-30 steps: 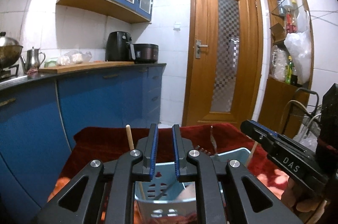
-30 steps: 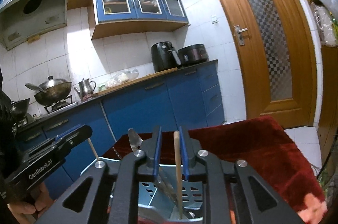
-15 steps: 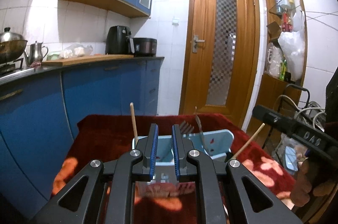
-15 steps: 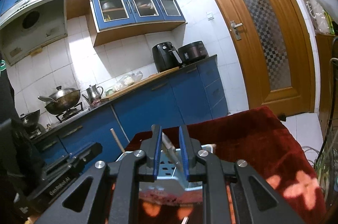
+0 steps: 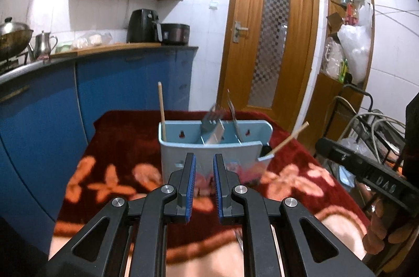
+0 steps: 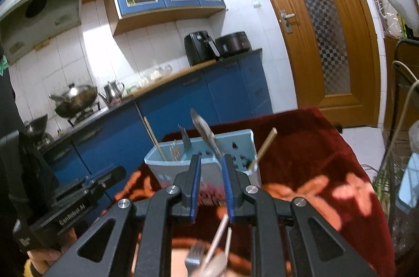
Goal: Organize utensils
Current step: 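Withdraw both open tools from the caddy back toward the utensils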
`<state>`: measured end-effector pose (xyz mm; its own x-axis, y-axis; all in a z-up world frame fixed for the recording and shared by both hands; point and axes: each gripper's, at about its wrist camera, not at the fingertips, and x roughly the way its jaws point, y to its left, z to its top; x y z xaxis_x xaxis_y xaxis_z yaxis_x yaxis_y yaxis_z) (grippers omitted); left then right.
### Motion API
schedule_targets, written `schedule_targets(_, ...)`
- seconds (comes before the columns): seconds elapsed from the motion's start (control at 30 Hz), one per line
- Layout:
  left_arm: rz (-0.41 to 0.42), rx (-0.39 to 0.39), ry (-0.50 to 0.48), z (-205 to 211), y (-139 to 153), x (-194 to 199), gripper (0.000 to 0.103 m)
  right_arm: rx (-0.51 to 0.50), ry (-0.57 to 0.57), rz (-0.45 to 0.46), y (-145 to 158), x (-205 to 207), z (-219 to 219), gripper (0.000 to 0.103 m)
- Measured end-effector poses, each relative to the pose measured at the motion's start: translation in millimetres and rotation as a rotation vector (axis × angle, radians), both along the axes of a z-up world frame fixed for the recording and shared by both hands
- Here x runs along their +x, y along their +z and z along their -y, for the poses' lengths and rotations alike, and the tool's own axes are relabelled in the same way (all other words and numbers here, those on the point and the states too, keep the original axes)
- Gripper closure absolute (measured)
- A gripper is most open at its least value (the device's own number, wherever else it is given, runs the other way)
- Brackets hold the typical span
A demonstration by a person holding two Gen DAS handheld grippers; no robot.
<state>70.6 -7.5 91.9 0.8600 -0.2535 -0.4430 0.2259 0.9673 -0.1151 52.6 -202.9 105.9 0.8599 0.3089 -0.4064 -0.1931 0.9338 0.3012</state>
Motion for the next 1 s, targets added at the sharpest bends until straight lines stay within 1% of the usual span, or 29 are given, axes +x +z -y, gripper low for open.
schedule_targets(0.07, -0.023, 0.003, -0.001, -1.2, -5.3, -1.4, 0.088, -0.034, -0.006, -0.037, -8.1, -4.1, -3.6, 0.084)
schedule_targets(0.17, -0.062, 0.019, 0.000, -1.1, -15.9, -5.2, 0.088, -0.060, 0.001, -0.086, -20.6, -9.5, -6.9, 0.084)
schedule_targets(0.4, -0.124, 0.015, 0.024, -9.7, -31.0, -13.5, 0.088, -0.061, 0.009, -0.197, -46.3, -14.7, -10.7, 0.084)
schedule_targets(0.47, -0.138, 0.005, 0.031, -13.3, -34.0, -15.6, 0.088, -0.065, 0.009, -0.238, -54.5, -15.7, -13.5, 0.083)
schedule_targets(0.53, -0.148, 0.002, 0.032, -15.8, -36.5, -17.1, 0.088, -0.067, 0.011, -0.260, -61.0, -16.5, -15.4, 0.079)
schedule_targets(0.63, -0.162, -0.003, 0.029, -18.1, -40.0, -19.4, 0.088, -0.070, 0.005, -0.304, -72.0, -17.1, -17.2, 0.078)
schedule_targets(0.87, -0.179, -0.017, 0.033, -21.8, -45.6, -21.3, 0.088, -0.096, -0.026, -0.350, -86.7, -11.7, -18.7, 0.077)
schedule_targets(1.0, -0.187, -0.026, 0.030, -22.1, -48.1, -20.8, 0.088, -0.080, -0.026, -0.381, -93.1, -8.4, -19.5, 0.077)
